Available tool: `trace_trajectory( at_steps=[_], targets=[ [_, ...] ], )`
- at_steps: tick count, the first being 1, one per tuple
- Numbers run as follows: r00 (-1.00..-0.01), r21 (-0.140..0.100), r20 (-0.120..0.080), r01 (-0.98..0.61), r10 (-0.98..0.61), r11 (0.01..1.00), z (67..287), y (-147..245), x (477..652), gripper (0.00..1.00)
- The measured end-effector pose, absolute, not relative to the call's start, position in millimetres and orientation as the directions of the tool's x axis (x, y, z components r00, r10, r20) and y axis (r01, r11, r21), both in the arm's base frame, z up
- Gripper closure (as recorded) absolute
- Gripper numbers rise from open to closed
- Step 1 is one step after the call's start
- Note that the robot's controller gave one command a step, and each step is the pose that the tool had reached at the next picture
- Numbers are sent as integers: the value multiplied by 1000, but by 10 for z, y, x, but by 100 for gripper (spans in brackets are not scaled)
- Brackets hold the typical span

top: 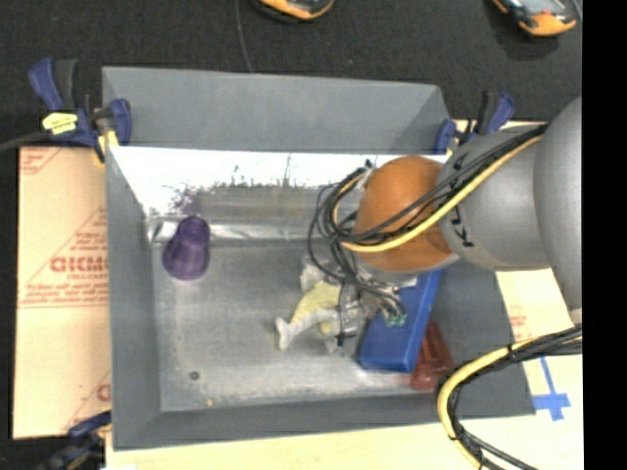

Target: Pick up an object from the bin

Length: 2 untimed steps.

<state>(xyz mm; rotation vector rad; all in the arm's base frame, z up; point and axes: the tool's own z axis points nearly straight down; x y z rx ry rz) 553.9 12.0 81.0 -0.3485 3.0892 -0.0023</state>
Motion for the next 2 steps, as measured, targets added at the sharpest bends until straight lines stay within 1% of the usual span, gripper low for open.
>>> trace_trajectory(
  at_steps=[1, 2],
  targets=[
    [-946, -12, -40, -321, -321, 947, 755, -215, 5292, 100],
    [-946, -12, -40, -321, -321, 947, 755, -215, 5292, 100]
  ],
)
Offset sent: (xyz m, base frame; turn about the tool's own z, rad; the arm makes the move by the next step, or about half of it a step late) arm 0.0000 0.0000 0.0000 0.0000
